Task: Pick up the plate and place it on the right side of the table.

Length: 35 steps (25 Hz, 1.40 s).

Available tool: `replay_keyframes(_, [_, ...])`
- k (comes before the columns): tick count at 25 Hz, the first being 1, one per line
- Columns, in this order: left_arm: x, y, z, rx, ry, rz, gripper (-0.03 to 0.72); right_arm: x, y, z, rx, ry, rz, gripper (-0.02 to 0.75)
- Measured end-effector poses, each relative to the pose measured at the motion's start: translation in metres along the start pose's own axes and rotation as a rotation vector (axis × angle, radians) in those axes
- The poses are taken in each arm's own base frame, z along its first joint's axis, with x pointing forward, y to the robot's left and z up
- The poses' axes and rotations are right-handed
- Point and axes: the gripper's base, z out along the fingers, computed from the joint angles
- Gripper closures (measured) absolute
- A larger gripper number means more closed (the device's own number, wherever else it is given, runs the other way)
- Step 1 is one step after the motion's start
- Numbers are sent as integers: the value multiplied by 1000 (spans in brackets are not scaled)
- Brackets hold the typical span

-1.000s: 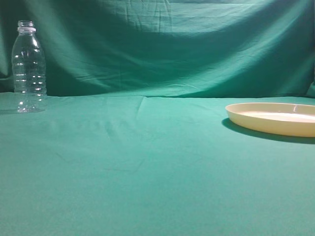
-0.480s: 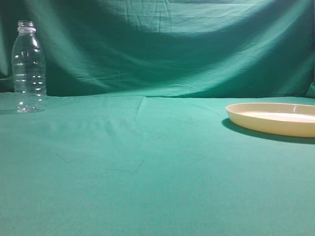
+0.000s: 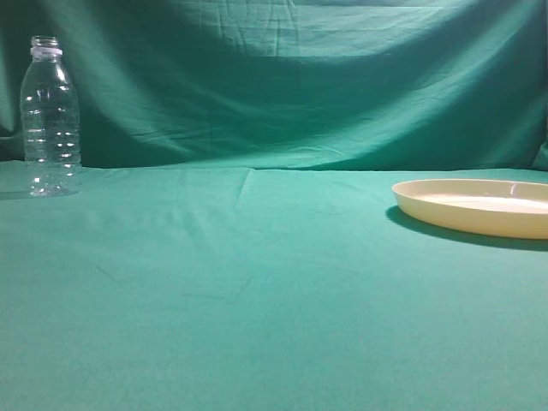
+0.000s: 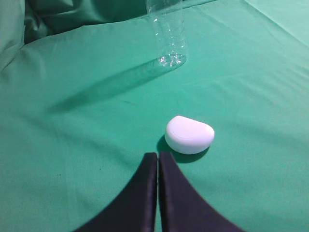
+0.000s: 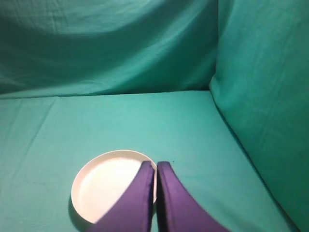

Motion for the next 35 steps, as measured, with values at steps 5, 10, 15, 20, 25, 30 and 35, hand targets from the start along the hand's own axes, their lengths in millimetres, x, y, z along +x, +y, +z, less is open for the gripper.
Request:
replay_keyframes(5, [0,0,0,0,0,0,688,10,-1,-25,-8,-79,4,738])
replay_keyframes(10, [0,0,0,0,0,0,688,12,0,-27,-16,-92,6,738])
replay_keyframes(15, [0,0,0,0,0,0,688,16,1,-14,-26,-131,-22,738])
replay_keyframes(20, [0,0,0,0,0,0,688,54,0,15,-24,-133,-103,738])
replay_keyframes(25, [0,0,0,0,0,0,688,105,-2,40,-23,-149,-117,738])
replay_keyframes(30, [0,0,0,0,0,0,688,150,-4,69,-25,-60,-117,738])
replay_keyframes(35, [0,0,0,0,0,0,688,180,-5,85,-26,3,-109,738])
